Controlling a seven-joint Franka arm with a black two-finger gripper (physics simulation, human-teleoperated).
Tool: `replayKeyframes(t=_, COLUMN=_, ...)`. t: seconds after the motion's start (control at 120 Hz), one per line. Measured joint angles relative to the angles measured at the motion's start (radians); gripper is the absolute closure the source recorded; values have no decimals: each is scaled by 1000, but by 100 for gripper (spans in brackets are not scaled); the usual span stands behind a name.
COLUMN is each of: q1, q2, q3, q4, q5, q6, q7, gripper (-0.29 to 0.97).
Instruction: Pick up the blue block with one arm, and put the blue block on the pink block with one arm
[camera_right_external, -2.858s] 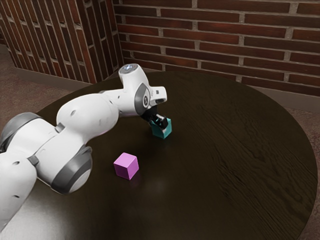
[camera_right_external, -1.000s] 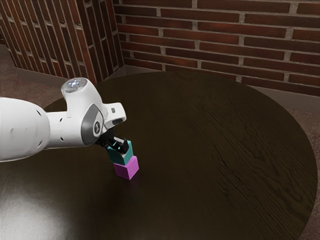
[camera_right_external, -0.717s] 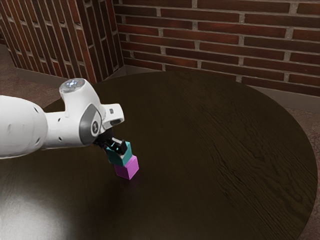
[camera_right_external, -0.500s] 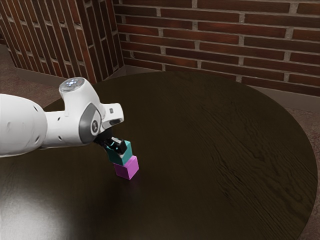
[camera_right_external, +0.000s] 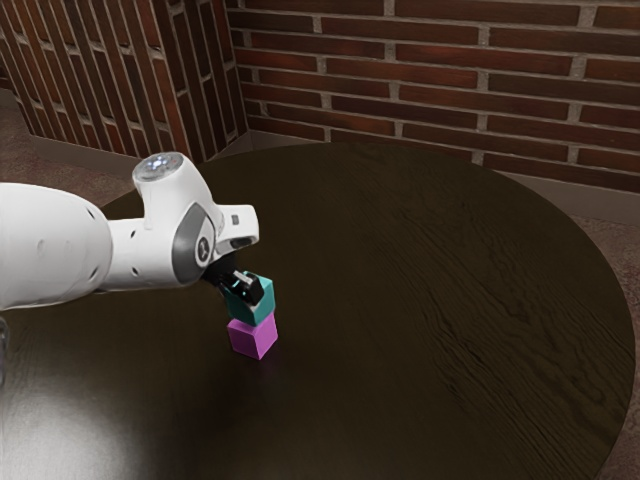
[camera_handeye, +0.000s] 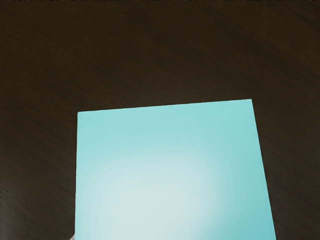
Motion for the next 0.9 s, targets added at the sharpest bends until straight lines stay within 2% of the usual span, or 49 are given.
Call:
replayKeyframes(t=0.225, q1=-30, q2=4, q3=3, q4=-20, q5=-12, q6=2, q7=15, gripper=42)
replayKeyframes(t=0.367, q1=-66, q2=3, q3=54, q4=-52, q5=-20, q6=2, q7=20, gripper=42)
replayKeyframes(t=0.9, q1=-47, q2=2, q3=59, q4=-26, q5=-21, q6=8, q7=34, gripper=43)
